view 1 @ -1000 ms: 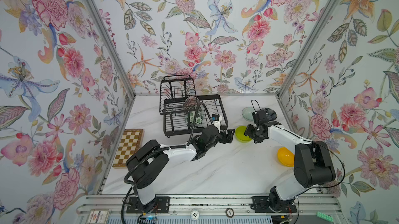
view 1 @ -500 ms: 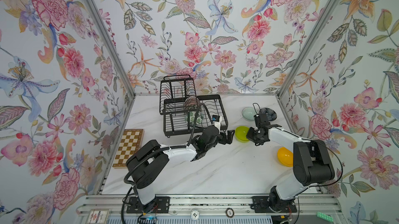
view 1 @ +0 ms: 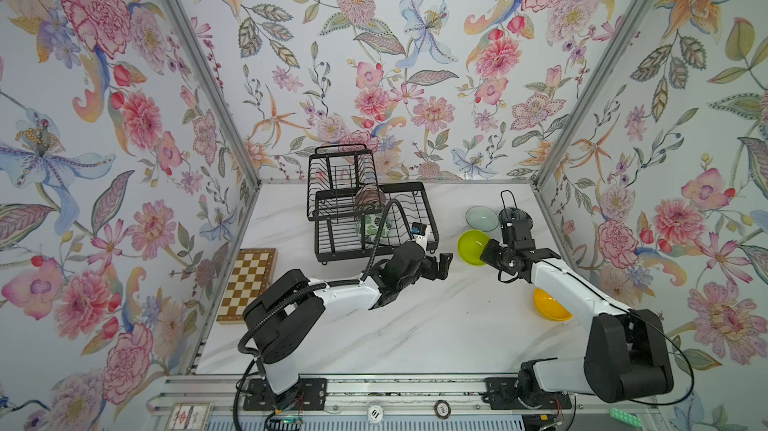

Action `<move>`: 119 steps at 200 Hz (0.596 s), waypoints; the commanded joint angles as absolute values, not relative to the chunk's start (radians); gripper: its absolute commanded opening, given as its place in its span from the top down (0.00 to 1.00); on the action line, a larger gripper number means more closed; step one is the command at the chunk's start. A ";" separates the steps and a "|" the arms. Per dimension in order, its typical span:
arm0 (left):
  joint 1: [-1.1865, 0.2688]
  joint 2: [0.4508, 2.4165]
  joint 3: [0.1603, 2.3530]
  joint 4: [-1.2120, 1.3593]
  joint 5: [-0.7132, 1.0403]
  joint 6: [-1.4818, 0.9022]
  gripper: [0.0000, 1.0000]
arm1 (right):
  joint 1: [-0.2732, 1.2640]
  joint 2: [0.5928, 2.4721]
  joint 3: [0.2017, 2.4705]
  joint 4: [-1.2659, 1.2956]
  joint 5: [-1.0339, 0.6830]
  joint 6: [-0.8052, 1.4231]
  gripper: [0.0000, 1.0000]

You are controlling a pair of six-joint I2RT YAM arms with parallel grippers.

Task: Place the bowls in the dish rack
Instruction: 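Lower the right gripper onto the lime green bowl's rim and pinch it, then lift the lime bowl with the right gripper while the left gripper waits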

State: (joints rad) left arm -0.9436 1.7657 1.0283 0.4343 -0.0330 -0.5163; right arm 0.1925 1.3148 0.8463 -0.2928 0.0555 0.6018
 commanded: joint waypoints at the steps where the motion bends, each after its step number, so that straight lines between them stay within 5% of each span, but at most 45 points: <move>1: -0.943 1.742 1.109 0.361 -0.026 -0.540 0.01 | 0.241 1.229 0.838 -0.207 0.157 0.575 1.00; 63: -0.927 1.700 1.208 0.276 0.000 -0.654 0.05 | 0.445 1.082 0.821 -0.080 0.428 0.481 1.00; 119: -0.916 1.699 1.178 0.316 0.009 -0.764 0.18 | 0.542 1.066 0.818 -0.013 0.492 0.453 1.00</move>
State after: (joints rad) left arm -0.9329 1.7191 1.1870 0.3138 -0.0025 -0.7067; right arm 0.5133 1.0855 0.8238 -0.0898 0.4198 0.4812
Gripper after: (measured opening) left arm 0.861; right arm 0.066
